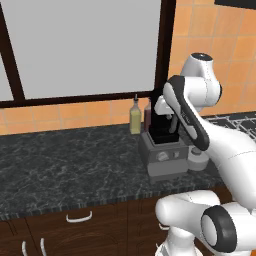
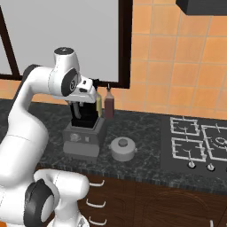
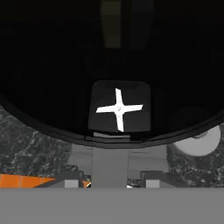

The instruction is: Close the lid blender by securely placing the lid on top.

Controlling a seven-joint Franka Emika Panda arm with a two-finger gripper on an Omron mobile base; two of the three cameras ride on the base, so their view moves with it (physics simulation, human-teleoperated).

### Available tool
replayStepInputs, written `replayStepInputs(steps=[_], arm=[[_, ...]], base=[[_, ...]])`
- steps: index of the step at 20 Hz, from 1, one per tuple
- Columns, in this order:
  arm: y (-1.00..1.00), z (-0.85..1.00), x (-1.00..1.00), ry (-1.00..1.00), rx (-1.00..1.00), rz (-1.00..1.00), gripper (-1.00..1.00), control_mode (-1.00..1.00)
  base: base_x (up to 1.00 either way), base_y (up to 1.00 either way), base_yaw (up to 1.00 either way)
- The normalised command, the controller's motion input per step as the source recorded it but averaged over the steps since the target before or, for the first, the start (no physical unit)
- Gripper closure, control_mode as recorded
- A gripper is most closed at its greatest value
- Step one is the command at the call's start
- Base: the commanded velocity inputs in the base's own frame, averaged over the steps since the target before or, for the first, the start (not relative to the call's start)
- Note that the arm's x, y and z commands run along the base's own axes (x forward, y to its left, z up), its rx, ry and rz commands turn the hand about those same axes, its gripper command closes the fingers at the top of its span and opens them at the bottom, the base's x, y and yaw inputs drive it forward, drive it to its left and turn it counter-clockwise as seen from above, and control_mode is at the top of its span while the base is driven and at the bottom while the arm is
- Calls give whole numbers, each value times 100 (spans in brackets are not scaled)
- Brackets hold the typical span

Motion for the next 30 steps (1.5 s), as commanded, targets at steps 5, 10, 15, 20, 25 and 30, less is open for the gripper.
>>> replayStepInputs(steps=[5, 10, 15, 20, 25, 30], arm=[[-8, 0, -21, 0, 0, 0, -100, -100], [-31, -11, -47, -8, 0, -3, -100, -100], [-46, -17, -43, -2, 0, -3, -100, -100], [-49, -13, -41, 0, 0, -4, -100, -100], [-37, -26, -33, 0, 0, -4, -100, -100], [-31, -42, -2, 0, 0, -2, -100, -100]], base=[[0, 0, 0], [0, 0, 0], [0, 0, 0], [0, 0, 0], [0, 0, 0], [0, 0, 0]])
